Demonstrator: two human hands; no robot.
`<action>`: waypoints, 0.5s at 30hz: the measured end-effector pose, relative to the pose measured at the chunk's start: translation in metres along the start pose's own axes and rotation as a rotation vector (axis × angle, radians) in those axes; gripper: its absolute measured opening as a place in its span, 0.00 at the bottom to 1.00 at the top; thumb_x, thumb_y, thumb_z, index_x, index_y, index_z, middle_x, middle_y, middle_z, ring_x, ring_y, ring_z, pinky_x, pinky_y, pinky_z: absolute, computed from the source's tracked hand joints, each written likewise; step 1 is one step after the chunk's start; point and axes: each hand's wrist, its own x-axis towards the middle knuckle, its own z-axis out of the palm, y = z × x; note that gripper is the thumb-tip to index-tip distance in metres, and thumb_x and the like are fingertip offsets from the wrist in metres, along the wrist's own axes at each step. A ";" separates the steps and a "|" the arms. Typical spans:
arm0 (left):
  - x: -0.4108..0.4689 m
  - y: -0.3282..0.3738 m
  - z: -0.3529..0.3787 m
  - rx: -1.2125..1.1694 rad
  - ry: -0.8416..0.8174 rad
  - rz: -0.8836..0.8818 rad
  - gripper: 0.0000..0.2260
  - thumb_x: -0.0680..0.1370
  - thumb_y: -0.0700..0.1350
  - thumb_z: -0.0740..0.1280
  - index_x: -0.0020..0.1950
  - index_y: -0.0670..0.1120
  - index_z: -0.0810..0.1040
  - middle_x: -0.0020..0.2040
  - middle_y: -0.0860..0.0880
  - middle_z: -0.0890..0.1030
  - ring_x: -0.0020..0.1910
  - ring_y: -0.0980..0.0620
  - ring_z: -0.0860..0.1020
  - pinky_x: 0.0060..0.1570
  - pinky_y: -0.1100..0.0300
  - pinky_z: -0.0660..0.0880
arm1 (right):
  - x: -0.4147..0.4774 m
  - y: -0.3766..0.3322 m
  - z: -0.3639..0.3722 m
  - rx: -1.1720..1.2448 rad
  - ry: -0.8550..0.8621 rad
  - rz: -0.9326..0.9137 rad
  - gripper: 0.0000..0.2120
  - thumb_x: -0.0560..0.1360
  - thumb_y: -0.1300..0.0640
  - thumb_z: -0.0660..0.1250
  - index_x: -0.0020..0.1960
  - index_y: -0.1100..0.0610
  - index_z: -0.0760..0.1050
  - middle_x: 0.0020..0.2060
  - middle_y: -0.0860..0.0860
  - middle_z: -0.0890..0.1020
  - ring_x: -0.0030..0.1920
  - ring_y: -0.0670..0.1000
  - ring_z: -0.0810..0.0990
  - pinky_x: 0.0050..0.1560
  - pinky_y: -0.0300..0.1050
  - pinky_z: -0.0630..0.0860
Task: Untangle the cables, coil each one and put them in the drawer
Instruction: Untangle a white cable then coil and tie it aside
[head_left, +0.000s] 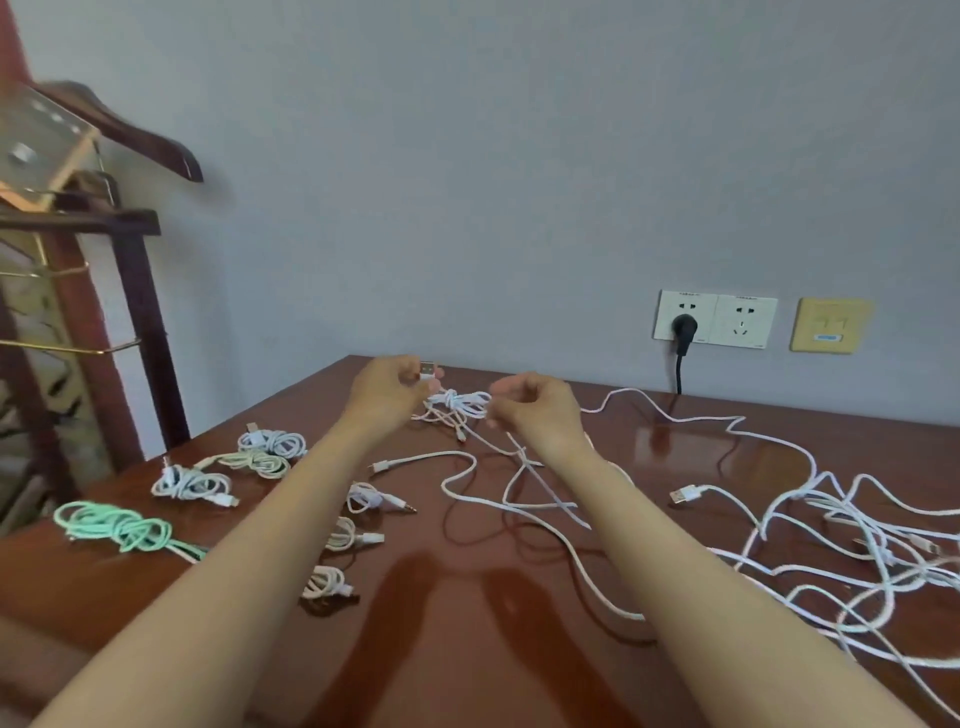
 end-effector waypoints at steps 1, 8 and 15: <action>0.000 -0.005 -0.004 0.080 0.012 0.005 0.02 0.76 0.40 0.68 0.47 0.42 0.78 0.52 0.46 0.80 0.49 0.49 0.76 0.52 0.60 0.70 | 0.002 0.001 0.010 -0.015 -0.009 0.006 0.14 0.67 0.72 0.65 0.34 0.53 0.75 0.27 0.50 0.79 0.31 0.50 0.77 0.46 0.48 0.77; 0.003 -0.036 -0.016 0.575 -0.021 0.251 0.19 0.77 0.39 0.64 0.66 0.53 0.73 0.64 0.51 0.74 0.64 0.48 0.71 0.62 0.51 0.66 | 0.002 0.014 0.067 -0.077 -0.066 0.006 0.17 0.68 0.72 0.62 0.31 0.51 0.74 0.24 0.45 0.77 0.30 0.46 0.77 0.36 0.39 0.75; -0.004 -0.054 -0.013 0.913 -0.279 0.158 0.17 0.76 0.35 0.58 0.58 0.53 0.75 0.56 0.55 0.80 0.61 0.51 0.73 0.56 0.56 0.62 | -0.002 0.034 0.081 -0.096 -0.097 0.057 0.16 0.69 0.73 0.63 0.34 0.53 0.73 0.26 0.46 0.77 0.23 0.39 0.75 0.36 0.36 0.76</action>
